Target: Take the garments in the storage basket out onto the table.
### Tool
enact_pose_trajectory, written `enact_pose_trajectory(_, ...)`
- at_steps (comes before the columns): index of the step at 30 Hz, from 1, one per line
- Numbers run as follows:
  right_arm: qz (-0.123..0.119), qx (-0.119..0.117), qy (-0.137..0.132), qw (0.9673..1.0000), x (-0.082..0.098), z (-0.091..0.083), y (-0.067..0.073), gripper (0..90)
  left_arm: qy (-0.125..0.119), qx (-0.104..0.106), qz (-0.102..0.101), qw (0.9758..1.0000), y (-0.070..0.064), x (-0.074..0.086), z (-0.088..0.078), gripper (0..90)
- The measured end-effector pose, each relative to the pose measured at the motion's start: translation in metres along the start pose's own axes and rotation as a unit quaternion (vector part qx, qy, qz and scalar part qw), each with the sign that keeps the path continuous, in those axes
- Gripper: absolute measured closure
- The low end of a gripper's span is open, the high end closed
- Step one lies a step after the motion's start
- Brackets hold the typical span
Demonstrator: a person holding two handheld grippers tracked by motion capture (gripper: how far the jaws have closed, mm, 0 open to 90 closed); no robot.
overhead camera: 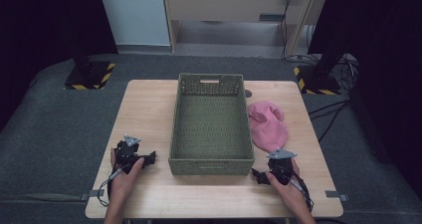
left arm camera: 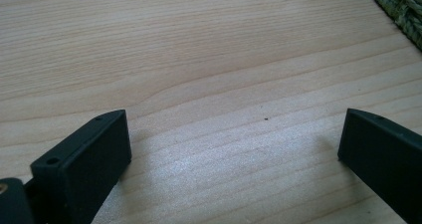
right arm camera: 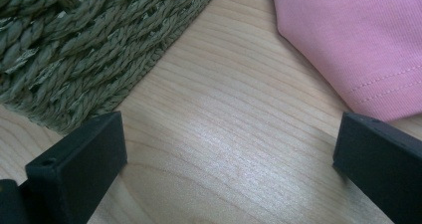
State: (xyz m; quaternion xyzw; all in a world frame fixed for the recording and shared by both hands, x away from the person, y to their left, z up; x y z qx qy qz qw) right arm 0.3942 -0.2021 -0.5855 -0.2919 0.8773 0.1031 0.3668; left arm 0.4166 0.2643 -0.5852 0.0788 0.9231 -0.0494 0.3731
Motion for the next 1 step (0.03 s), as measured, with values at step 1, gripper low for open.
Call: enact_pose_trajectory(1,0.000,0.000,0.000,1.0000,0.0000,0.0000,0.0000,0.2,0.000,0.000,0.000,1.0000,0.0000,0.0000,0.0000,0.0)
Point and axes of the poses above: each handheld gripper's, and its own axes: z roughly forward along the jaws, x roughly out of its underside, y roughly to its left, the point moved 6 cm from there along z, roughly forward along the jaws, and after that the axes turned 3 degrees about -z, right-handed, at the moved point
